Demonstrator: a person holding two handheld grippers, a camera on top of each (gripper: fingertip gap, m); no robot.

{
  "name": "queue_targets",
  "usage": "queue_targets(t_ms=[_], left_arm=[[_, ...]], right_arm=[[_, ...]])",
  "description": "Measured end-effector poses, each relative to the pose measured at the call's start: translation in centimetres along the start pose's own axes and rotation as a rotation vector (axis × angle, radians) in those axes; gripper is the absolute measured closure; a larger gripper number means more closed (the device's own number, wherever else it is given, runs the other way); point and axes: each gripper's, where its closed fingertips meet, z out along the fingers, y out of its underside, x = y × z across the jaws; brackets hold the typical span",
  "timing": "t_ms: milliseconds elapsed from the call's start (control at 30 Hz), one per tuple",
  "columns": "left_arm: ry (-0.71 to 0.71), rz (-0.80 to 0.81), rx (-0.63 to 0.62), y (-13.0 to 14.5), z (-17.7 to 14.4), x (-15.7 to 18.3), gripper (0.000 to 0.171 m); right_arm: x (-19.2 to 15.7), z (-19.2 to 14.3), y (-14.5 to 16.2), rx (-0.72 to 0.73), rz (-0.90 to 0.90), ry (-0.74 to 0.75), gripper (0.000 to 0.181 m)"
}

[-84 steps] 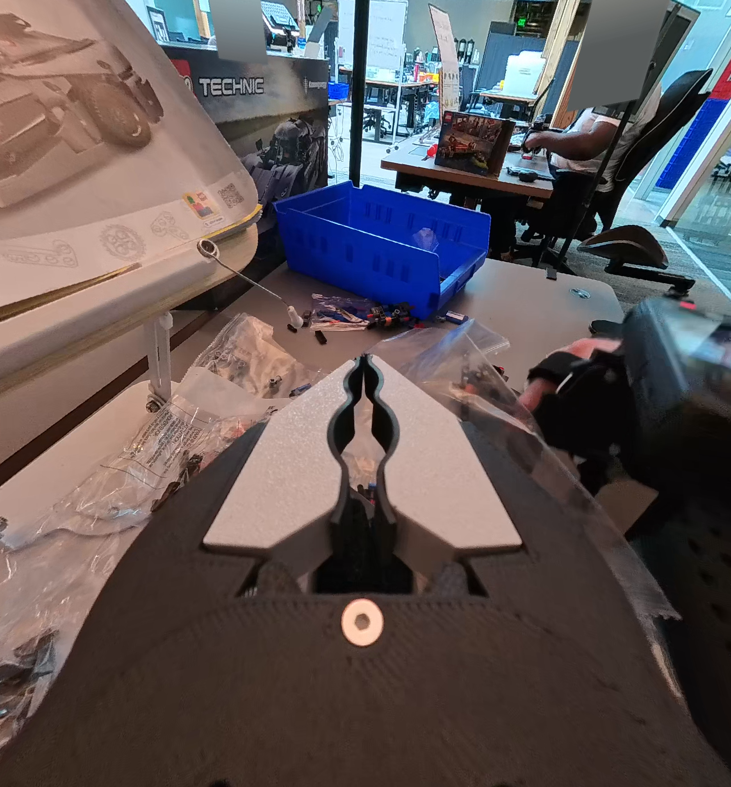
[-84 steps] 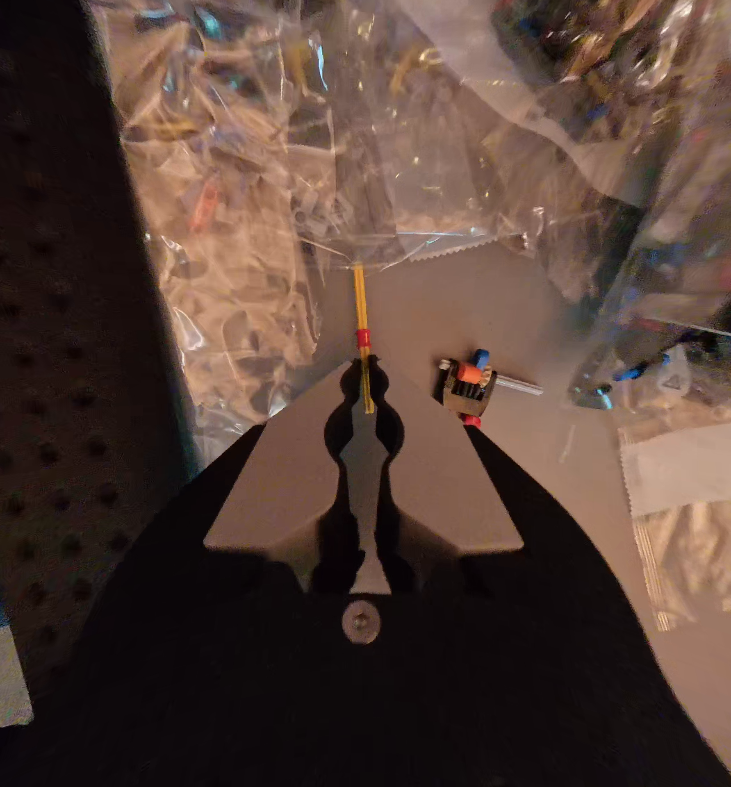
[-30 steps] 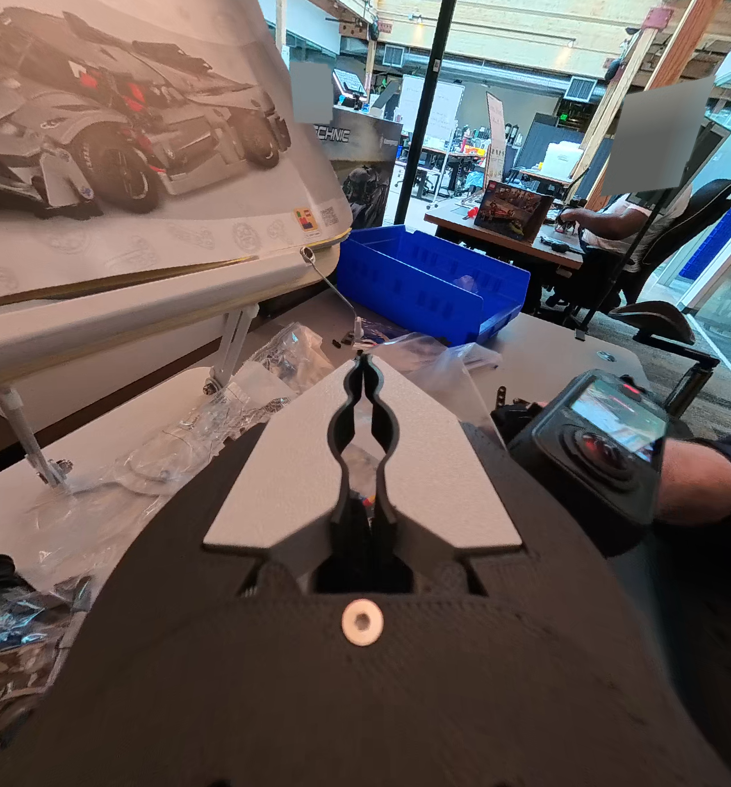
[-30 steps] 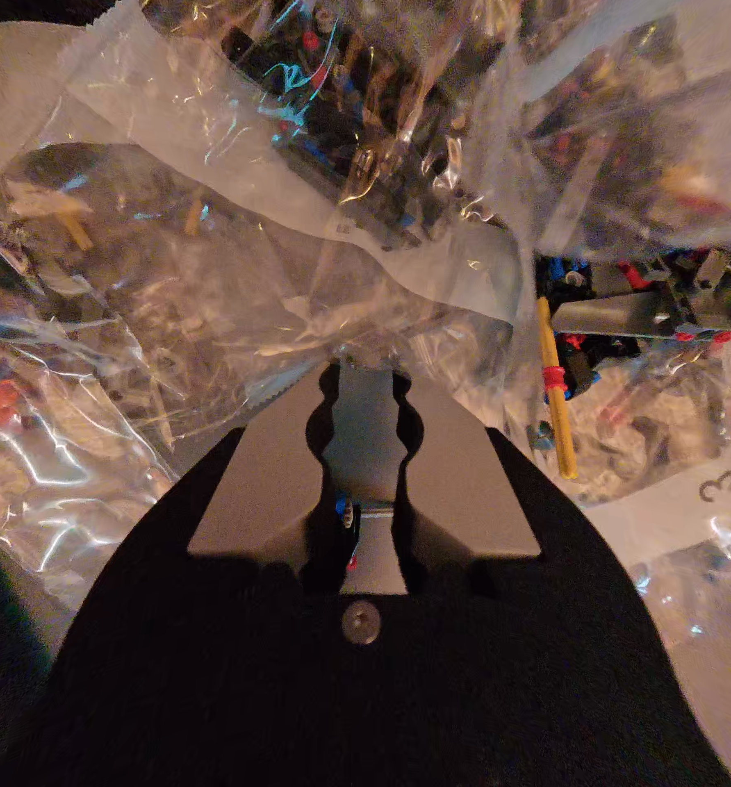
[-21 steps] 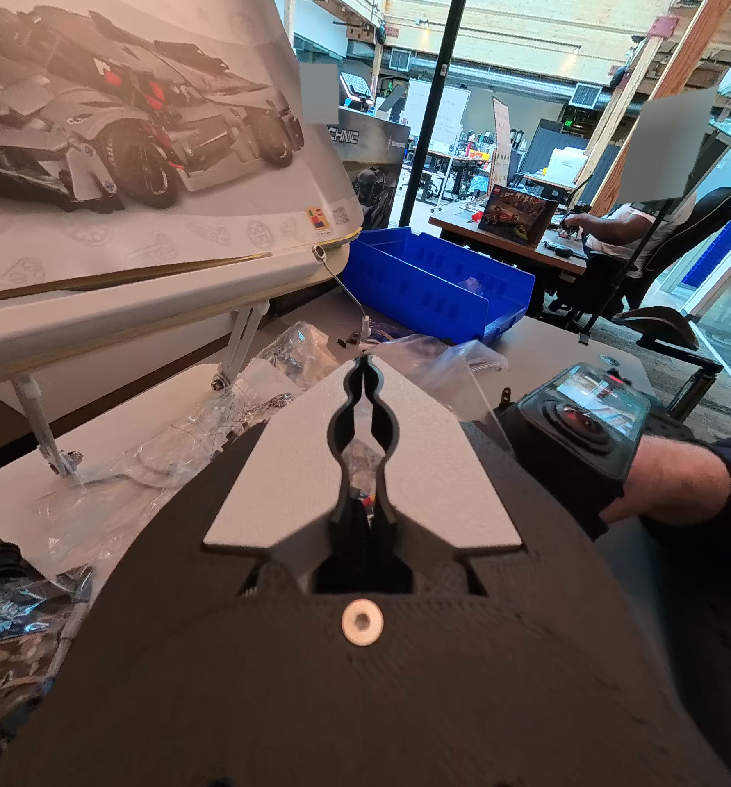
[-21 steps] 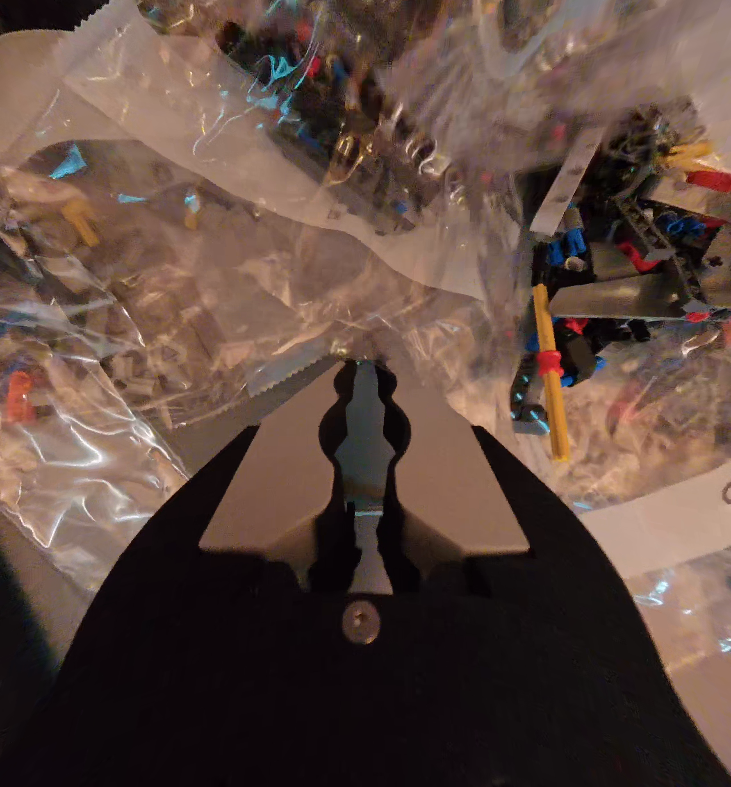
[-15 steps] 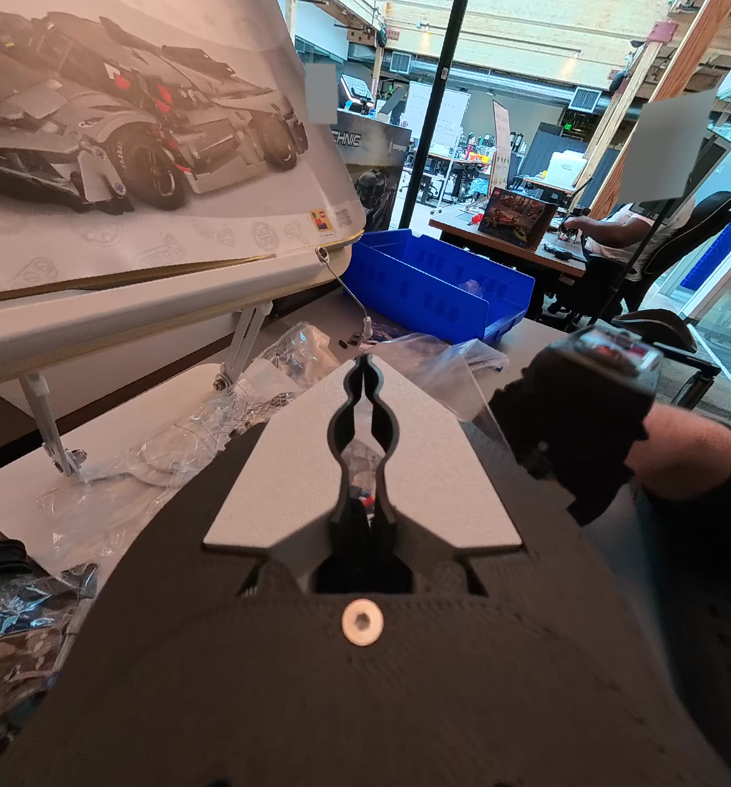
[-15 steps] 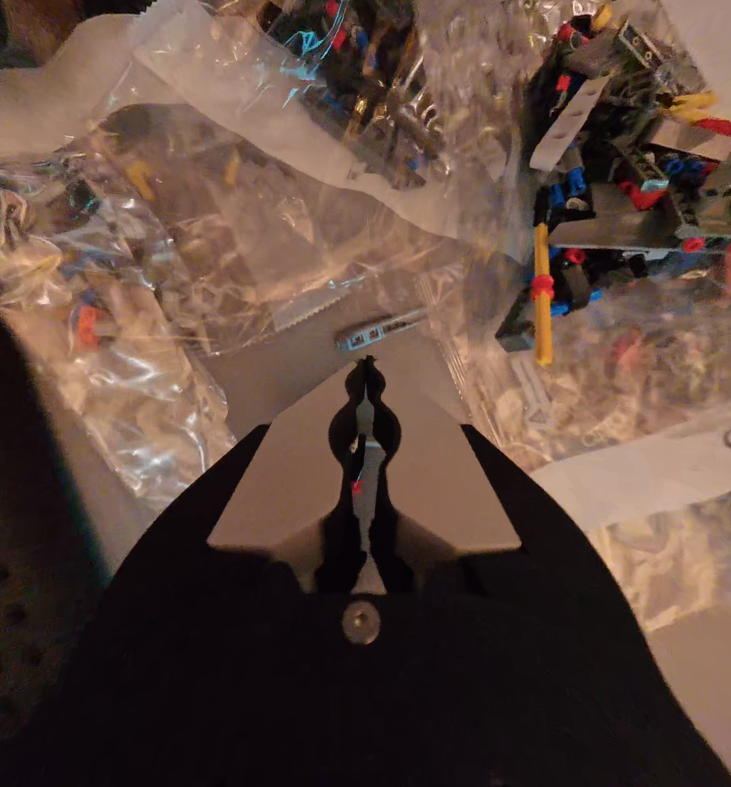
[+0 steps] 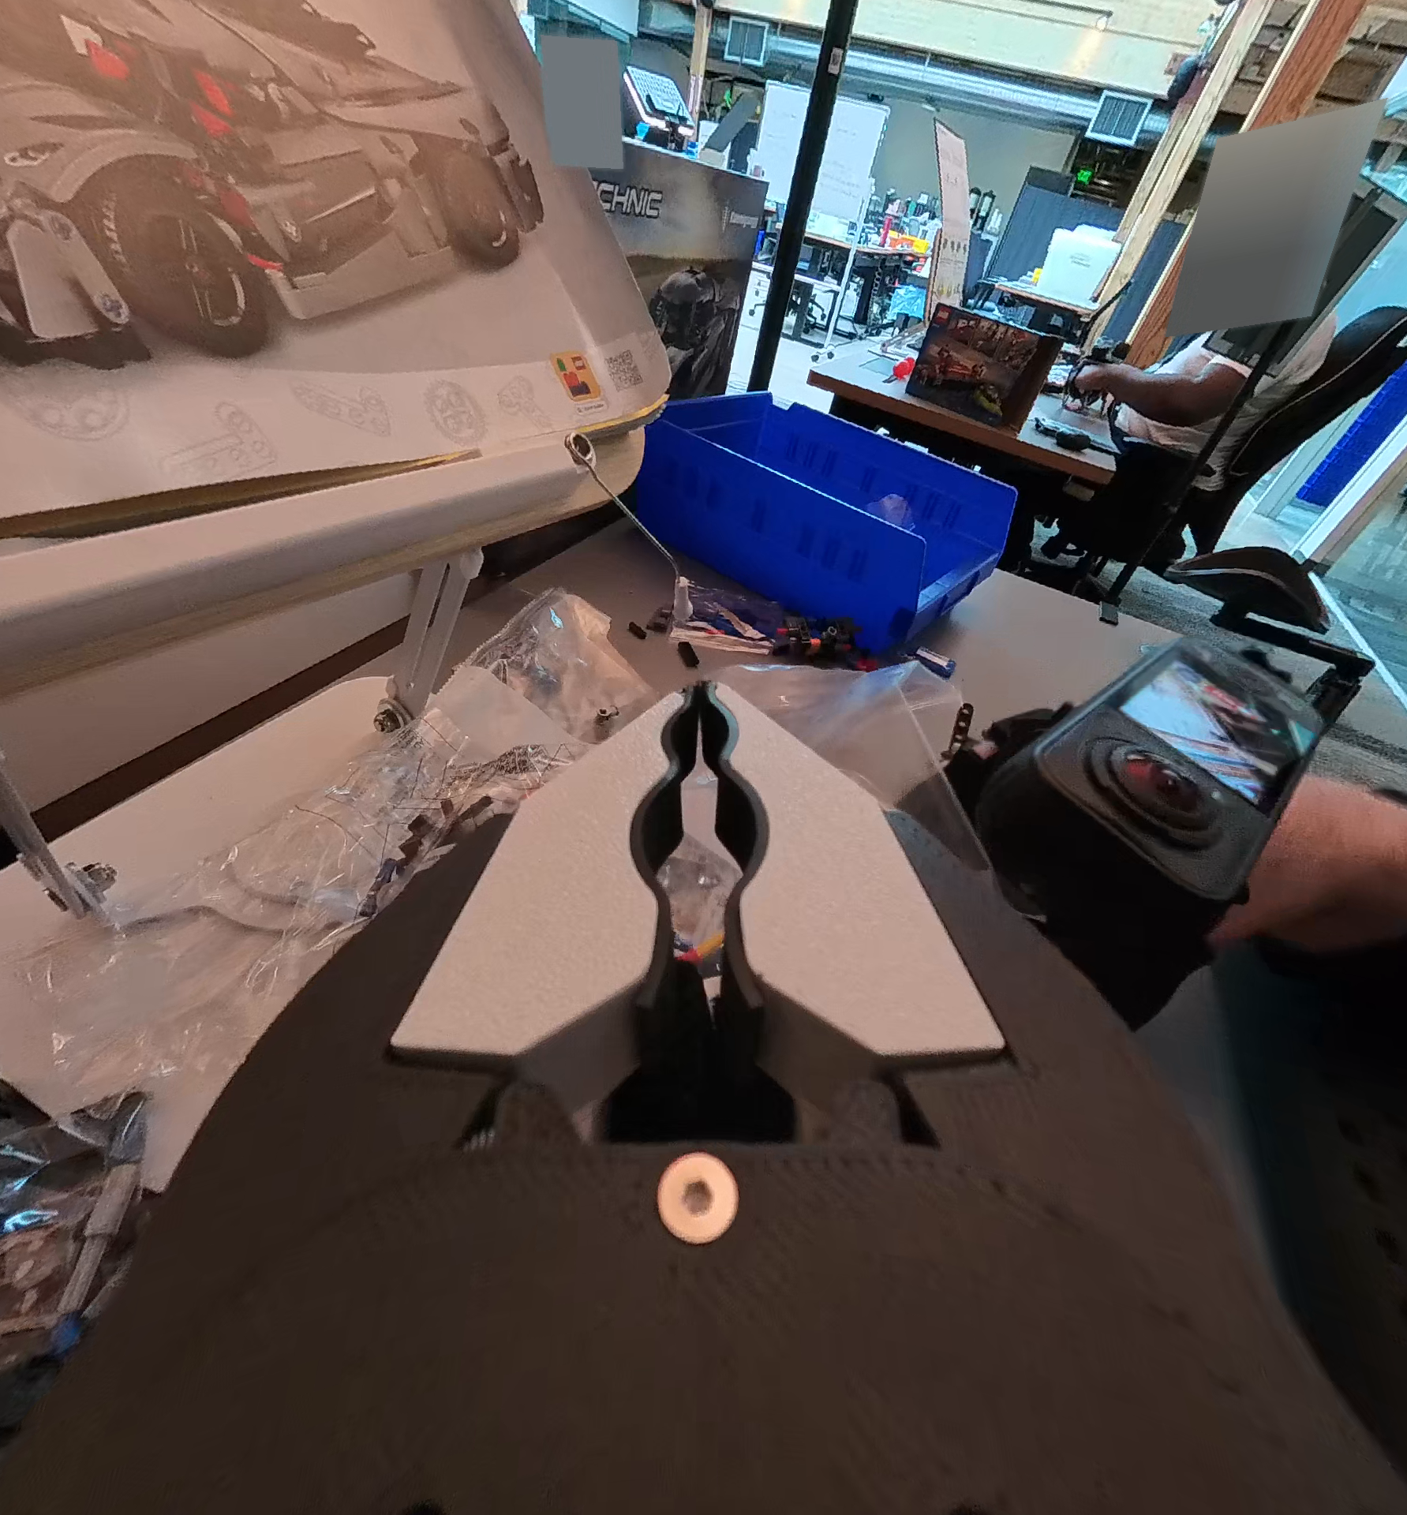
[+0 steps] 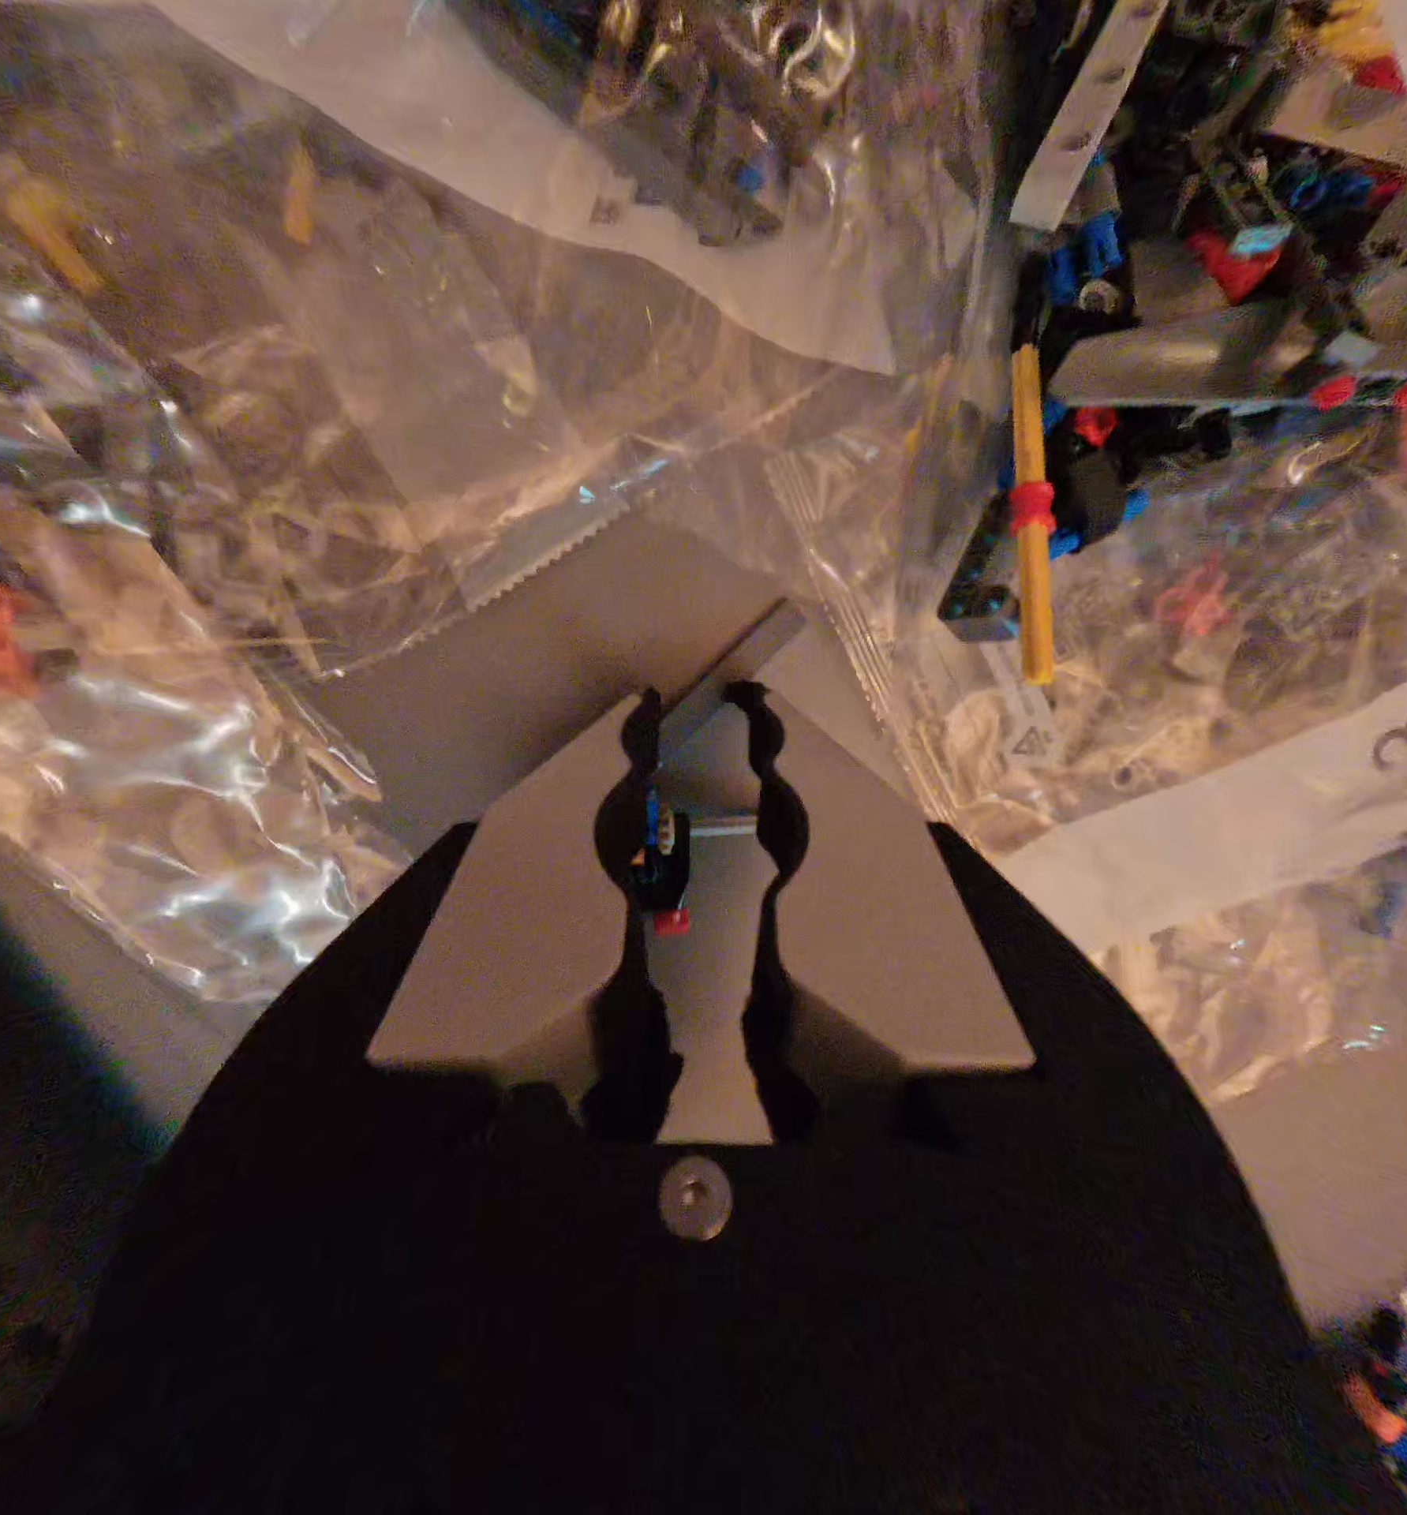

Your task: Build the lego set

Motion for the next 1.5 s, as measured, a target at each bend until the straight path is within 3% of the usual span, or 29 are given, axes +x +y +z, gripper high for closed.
queue_targets(t_ms=[133, 400, 467, 533, 567, 667, 733, 833, 933, 1033, 1200, 1300, 1367, 1400, 1500], left_arm=[[0.002, -0.004, 0.000, 0.0, -0.1, 0.0, 0.171], [0.006, -0.008, 0.001, 0.0, -0.2, 0.0, 0.171], [0.009, -0.008, -0.001, 0.0, -0.1, 0.0, 0.171], [0.011, -0.006, -0.005, 0.1, -0.1, 0.1, 0.171], [0.013, -0.006, -0.007, 0.1, 0.0, 0.1, 0.171], [0.016, -0.007, -0.009, 0.1, 0.0, 0.2, 0.171], [0.019, -0.006, -0.011, 0.2, 0.0, 0.3, 0.171], [0.023, -0.006, -0.014, 0.2, 0.1, 0.3, 0.171], [0.022, -0.005, -0.014, 0.2, 0.0, 0.3, 0.171], [0.020, -0.007, -0.010, 0.1, -0.1, 0.3, 0.171], [0.028, -0.011, -0.012, 0.2, 0.1, 0.4, 0.171], [0.031, -0.014, -0.010, 0.2, 0.2, 0.5, 0.171], [0.032, -0.014, -0.008, 0.2, 0.3, 0.5, 0.171], [0.031, -0.012, -0.011, 0.2, 0.3, 0.5, 0.171], [0.028, -0.010, -0.014, 0.2, 0.3, 0.5, 0.171]], right_arm=[[-0.3, -0.9, 0.0, 0.019, -0.030, -0.014, 0.181], [-0.2, -5.0, 0.7, 0.125, -0.007, -0.058, 0.181], [-0.5, -4.8, 0.2, 0.157, -0.041, -0.067, 0.181], [-1.0, -3.9, -0.1, 0.145, -0.083, -0.074, 0.158], [-1.2, -3.2, -0.1, 0.113, -0.103, -0.069, 0.155], [-1.0, -0.9, 0.7, 0.006, -0.135, -0.033, 0.160], [-1.3, -0.4, 0.3, 0.015, -0.130, -0.053, 0.175], [-1.3, -0.4, 0.7, 0.000, -0.133, -0.062, 0.176], [-2.0, -1.9, 0.6, 0.049, -0.132, -0.099, 0.177], [-2.2, -5.5, -0.6, 0.171, -0.123, -0.114, 0.177], [1.3, -11.4, -3.5, 0.418, -0.030, 0.027, 0.176], [3.8, -10.9, -4.9, 0.420, 0.022, 0.121, 0.175], [4.3, -9.3, -5.8, 0.389, 0.005, 0.148, 0.149], [4.2, -8.7, -5.9, 0.365, -0.015, 0.158, 0.147], [3.8, -9.5, -5.8, 0.394, -0.072, 0.182, 0.166]])
